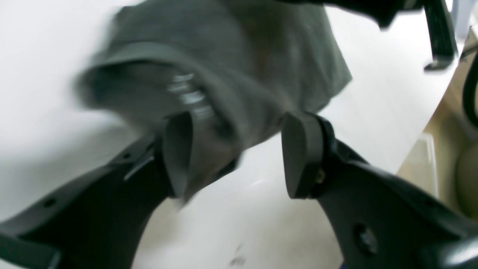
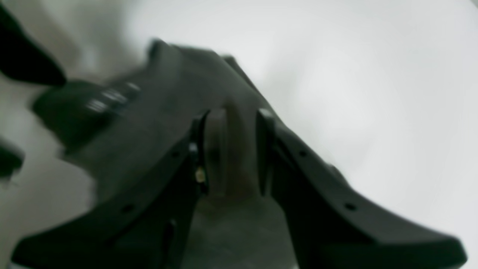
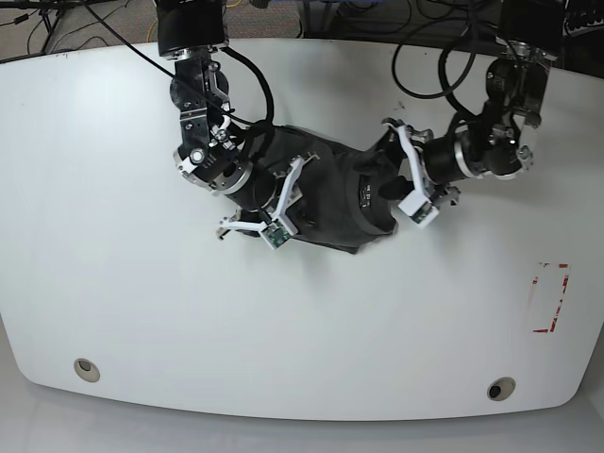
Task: Layout the t-shirt on the table in an organized manner, then fold the t-shirt properly
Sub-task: 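Grasp the bundle with both grippers and fold it over once more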
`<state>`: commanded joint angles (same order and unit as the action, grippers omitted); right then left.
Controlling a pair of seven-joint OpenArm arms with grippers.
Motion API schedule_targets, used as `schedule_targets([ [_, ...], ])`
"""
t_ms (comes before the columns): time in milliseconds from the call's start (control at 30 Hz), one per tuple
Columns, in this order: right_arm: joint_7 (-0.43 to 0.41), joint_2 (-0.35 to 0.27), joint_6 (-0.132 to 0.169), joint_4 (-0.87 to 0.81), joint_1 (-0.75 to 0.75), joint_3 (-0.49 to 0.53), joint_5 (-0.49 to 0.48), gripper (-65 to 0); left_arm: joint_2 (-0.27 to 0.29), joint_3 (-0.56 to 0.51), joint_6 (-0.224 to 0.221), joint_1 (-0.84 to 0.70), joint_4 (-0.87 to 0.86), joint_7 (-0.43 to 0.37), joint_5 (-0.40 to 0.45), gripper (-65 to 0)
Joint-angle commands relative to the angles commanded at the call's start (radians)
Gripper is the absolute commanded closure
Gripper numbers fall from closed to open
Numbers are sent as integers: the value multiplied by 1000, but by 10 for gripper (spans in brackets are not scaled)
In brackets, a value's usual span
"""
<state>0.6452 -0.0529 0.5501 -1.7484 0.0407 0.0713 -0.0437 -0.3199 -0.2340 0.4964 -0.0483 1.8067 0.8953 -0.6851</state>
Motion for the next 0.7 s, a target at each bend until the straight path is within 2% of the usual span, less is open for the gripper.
schedule_targets([
  [167,-8,-20,2,18,5,-48,0,-124,55,-14,0,0,-6,-2,78,-358],
  [300,-9,-51,60,91,40,-75,0,-122,100,-14,2,9,-44,-2,180,-358],
  [467,-41,-57,129,183,44,-137,0,-122,117,-12,2,74,-150,-2,218,-358],
  [533,-78,-54,144,219,41,-160,0,-122,115,-12,2,92,-199,-2,218,-358],
  [700,-152,-58,147,318,37,-175,0,-122,112,-9,2,150,-288,-2,219,-358],
])
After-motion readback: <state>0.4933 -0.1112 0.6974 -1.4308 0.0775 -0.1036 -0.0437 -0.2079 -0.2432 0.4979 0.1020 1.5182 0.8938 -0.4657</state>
